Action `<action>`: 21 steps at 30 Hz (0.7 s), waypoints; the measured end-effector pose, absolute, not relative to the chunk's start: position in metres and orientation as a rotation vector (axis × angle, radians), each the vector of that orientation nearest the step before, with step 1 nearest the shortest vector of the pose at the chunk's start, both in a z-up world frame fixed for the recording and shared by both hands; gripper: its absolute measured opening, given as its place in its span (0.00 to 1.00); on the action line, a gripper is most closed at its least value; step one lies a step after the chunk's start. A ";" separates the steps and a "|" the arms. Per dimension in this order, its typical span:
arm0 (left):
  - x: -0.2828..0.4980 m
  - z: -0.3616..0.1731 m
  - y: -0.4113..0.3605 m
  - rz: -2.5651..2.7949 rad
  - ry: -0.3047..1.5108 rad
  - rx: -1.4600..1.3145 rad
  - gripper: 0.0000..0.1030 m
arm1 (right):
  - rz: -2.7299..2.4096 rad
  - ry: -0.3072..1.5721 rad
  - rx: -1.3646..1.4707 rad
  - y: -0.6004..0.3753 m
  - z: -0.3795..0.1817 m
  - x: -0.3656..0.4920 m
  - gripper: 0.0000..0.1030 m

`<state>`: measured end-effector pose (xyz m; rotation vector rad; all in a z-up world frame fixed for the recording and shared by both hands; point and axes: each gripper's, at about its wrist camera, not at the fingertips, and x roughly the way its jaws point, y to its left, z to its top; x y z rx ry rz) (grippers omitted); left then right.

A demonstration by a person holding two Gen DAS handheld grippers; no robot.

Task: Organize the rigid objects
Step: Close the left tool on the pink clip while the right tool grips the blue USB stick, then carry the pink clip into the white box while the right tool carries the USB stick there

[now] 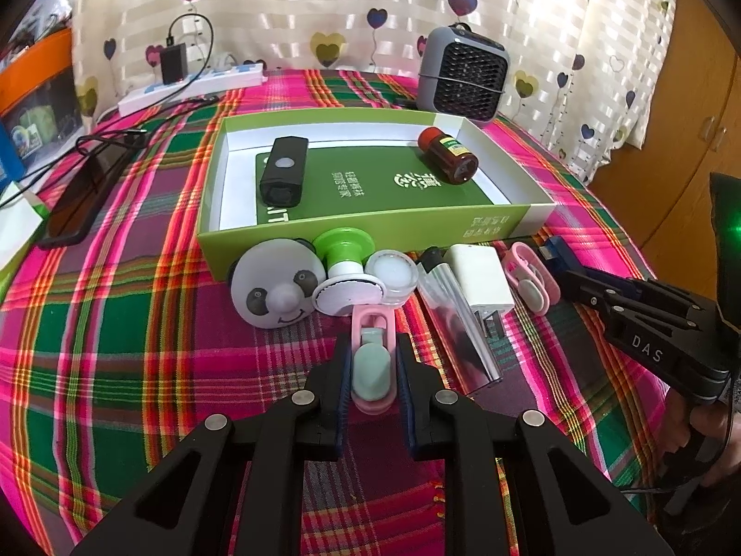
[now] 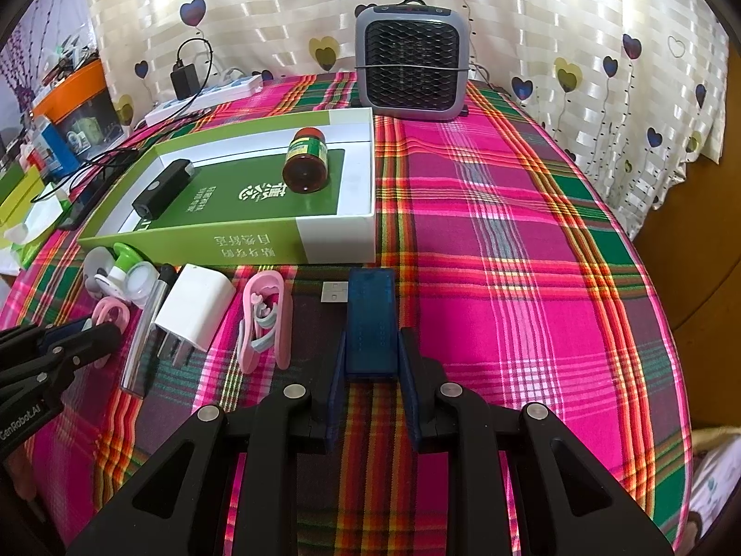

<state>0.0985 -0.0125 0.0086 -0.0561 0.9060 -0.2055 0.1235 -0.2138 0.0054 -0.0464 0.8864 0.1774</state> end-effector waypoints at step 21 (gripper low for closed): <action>0.092 0.033 -0.012 -0.212 0.865 -0.062 0.16 | 0.204 0.841 -0.007 -0.214 0.021 0.115 0.22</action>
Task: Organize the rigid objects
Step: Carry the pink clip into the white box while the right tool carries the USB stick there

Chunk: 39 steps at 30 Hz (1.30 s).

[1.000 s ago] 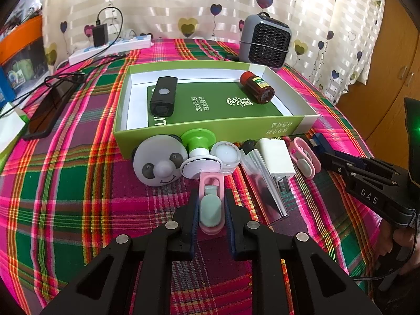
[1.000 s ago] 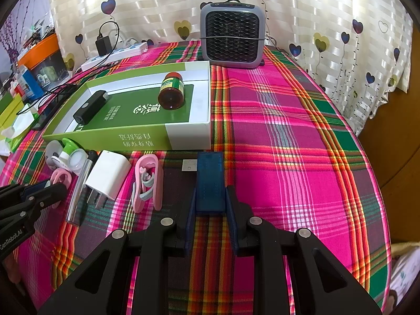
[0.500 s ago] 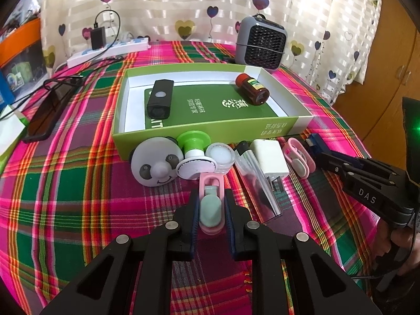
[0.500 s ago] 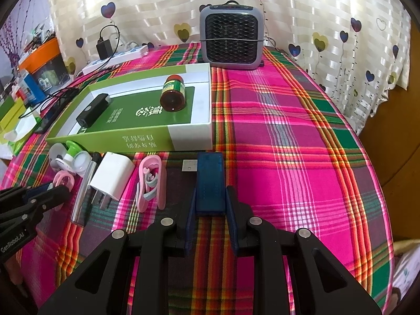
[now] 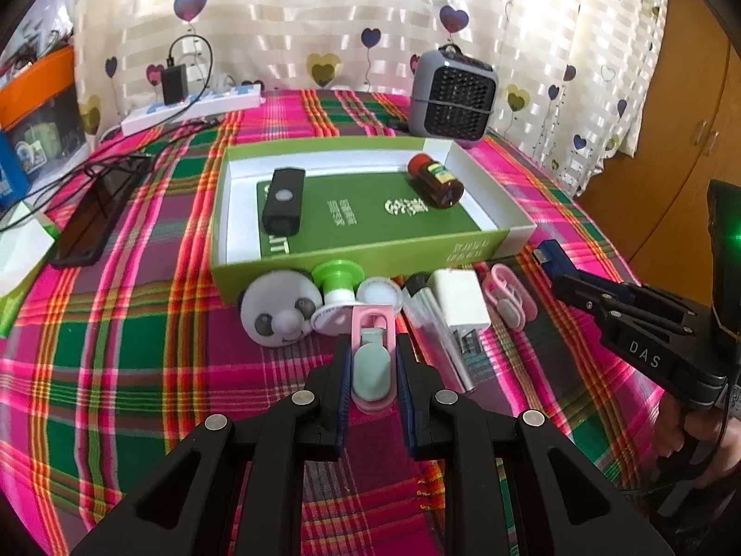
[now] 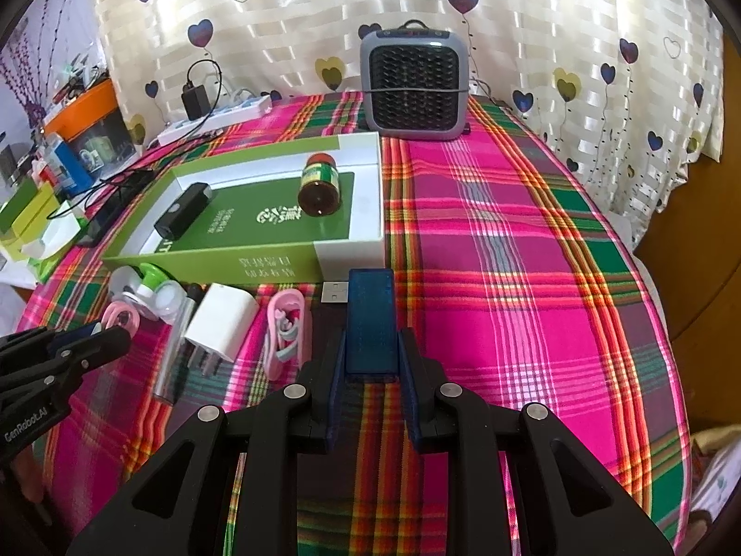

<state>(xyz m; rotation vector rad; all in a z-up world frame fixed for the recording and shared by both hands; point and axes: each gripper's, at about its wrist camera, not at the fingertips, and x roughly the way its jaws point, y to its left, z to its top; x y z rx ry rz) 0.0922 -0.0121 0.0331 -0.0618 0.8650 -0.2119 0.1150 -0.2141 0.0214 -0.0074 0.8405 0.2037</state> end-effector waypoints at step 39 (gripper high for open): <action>0.213 0.035 -0.001 -0.231 0.919 -0.104 0.16 | 0.381 0.870 -0.042 -0.142 0.042 0.217 0.22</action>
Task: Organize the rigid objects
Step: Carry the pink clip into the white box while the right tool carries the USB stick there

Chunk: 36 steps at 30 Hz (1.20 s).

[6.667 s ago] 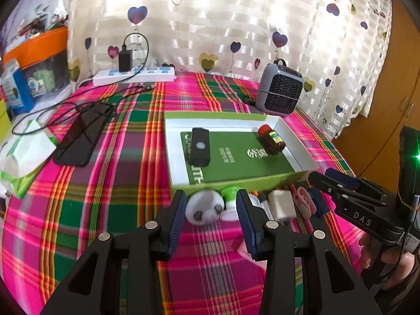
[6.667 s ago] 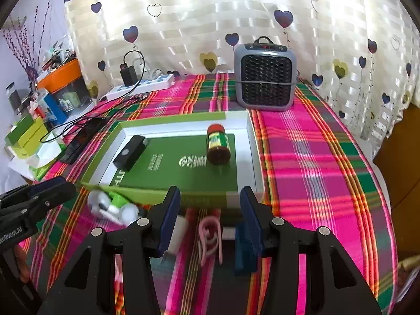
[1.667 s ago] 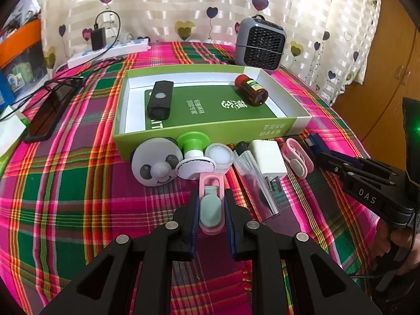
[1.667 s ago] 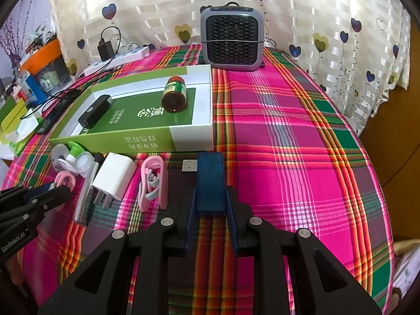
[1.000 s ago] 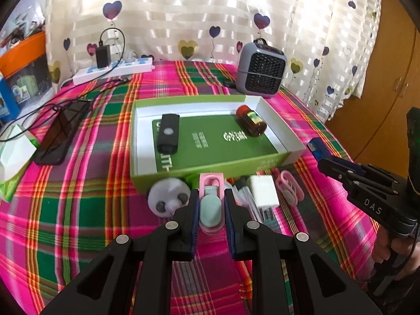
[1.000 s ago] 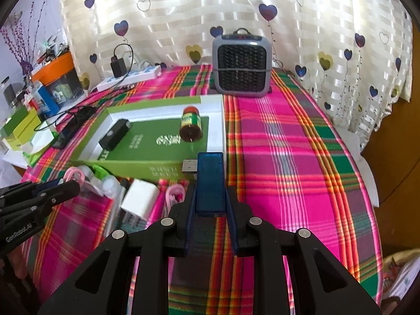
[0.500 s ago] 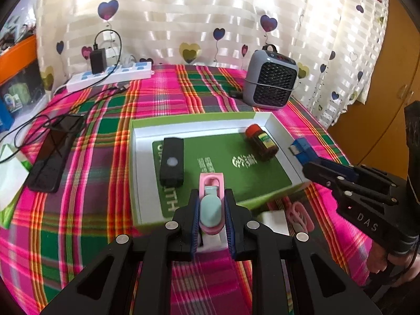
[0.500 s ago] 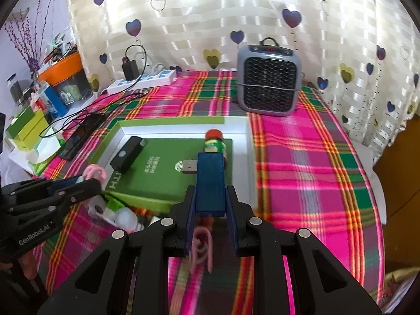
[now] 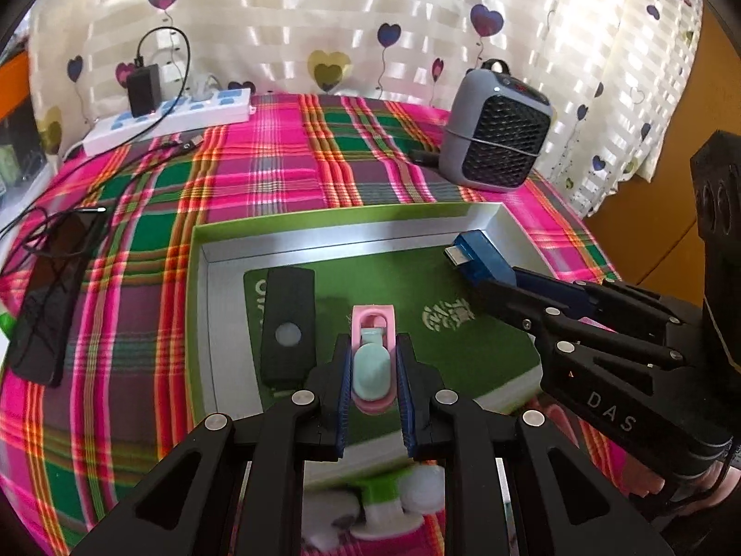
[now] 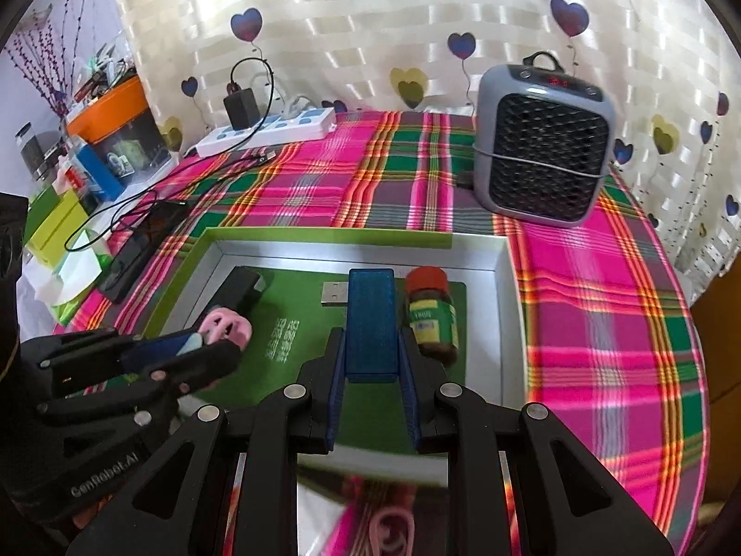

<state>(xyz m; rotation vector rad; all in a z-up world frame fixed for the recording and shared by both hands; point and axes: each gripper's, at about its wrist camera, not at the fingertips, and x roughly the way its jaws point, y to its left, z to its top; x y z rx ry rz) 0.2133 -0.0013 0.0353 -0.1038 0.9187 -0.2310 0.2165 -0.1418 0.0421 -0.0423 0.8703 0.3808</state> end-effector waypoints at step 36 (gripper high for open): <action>0.240 0.017 -0.006 -0.183 0.924 -0.054 0.17 | 0.376 0.935 -0.065 -0.127 0.014 0.254 0.22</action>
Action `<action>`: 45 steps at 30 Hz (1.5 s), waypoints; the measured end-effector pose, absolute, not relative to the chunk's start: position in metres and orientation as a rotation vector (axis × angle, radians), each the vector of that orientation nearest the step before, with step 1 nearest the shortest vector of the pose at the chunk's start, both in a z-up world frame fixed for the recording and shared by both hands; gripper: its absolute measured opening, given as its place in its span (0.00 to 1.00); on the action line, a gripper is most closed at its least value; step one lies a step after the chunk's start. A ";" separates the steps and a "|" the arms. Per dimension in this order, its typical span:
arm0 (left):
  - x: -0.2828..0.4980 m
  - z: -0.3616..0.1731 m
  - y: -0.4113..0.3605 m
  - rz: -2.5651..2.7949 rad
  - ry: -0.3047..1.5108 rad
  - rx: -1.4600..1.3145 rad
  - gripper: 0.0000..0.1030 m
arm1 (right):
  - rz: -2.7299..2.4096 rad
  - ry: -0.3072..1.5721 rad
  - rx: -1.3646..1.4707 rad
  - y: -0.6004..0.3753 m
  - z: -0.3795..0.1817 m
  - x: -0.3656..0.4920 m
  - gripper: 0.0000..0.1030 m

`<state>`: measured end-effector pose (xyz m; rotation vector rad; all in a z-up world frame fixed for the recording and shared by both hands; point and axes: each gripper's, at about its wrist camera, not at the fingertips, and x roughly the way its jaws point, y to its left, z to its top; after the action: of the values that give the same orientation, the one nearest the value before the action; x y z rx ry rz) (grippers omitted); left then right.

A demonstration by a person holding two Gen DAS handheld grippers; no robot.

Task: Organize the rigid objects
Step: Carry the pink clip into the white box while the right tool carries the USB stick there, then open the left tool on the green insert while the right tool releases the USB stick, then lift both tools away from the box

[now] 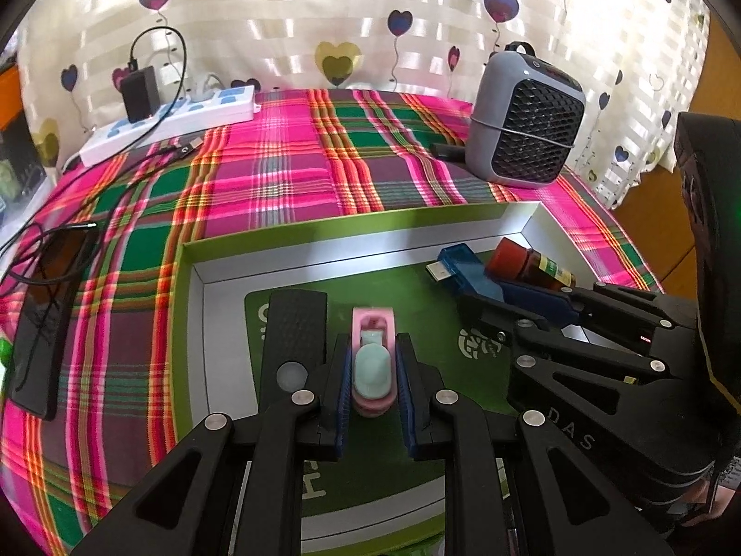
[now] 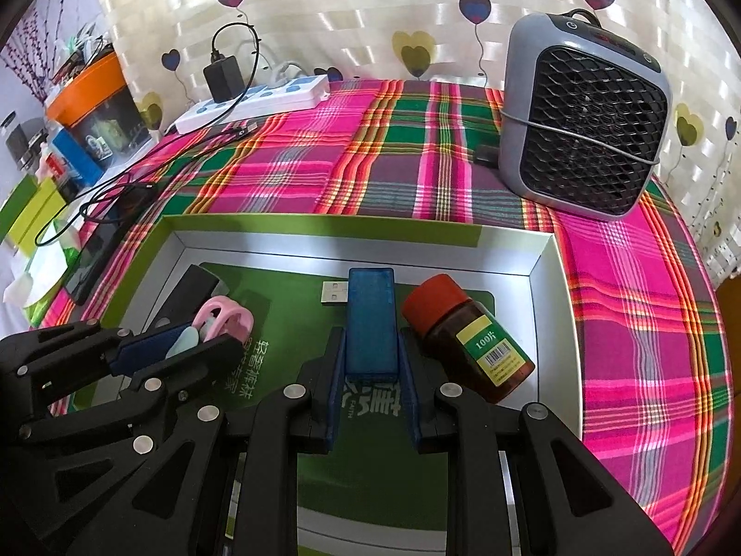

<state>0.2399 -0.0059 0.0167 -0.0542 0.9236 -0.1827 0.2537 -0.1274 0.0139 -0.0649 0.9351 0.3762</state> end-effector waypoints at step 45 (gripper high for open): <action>0.198 0.037 0.002 -0.139 0.892 -0.045 0.30 | 0.354 0.895 -0.010 -0.136 0.028 0.223 0.32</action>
<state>0.1979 0.0024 0.0366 -0.0452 0.8924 -0.1393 0.2228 -0.1362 0.0282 -0.0100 0.8949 0.3545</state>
